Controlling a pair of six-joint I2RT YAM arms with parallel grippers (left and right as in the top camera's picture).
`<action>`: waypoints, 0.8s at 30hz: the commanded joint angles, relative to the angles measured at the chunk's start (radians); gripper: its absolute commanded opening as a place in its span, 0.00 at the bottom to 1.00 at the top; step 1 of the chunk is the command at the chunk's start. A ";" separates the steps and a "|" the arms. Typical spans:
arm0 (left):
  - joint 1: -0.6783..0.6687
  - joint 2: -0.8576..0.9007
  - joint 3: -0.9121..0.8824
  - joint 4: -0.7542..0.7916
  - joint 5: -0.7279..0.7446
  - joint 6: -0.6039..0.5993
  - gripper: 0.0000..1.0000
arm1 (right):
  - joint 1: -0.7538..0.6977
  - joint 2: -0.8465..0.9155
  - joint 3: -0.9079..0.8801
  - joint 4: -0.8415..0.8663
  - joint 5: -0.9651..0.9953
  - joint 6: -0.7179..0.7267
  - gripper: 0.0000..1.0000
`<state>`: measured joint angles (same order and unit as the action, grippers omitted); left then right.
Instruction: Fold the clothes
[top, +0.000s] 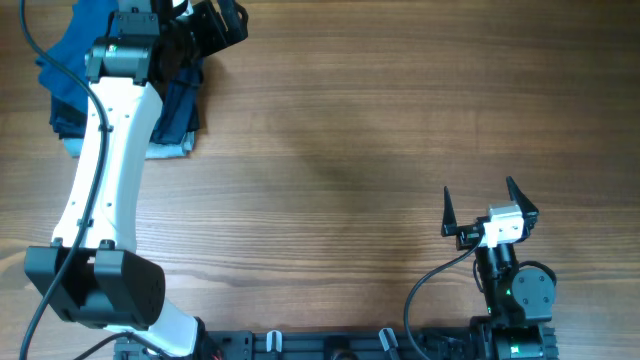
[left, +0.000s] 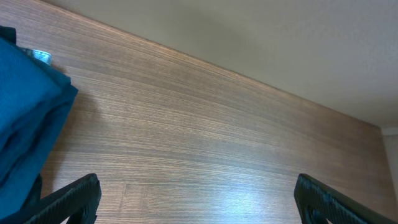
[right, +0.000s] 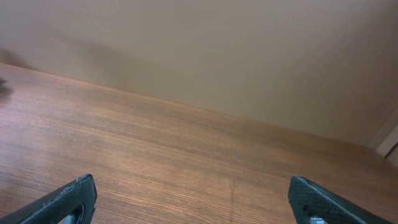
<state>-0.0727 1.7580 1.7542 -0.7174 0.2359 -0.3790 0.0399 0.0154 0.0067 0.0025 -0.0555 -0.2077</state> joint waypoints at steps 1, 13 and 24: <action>-0.002 0.006 0.000 0.002 -0.002 0.005 1.00 | 0.005 -0.011 -0.002 0.000 -0.008 -0.010 1.00; -0.003 -0.034 -0.001 -0.053 -0.003 0.005 1.00 | 0.005 -0.011 -0.002 0.000 -0.008 -0.010 0.99; -0.004 -0.686 -0.324 -0.278 -0.003 0.005 1.00 | 0.005 -0.011 -0.002 0.000 -0.008 -0.010 1.00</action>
<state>-0.0731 1.1824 1.5879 -0.9966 0.2325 -0.3790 0.0399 0.0135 0.0067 -0.0002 -0.0555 -0.2077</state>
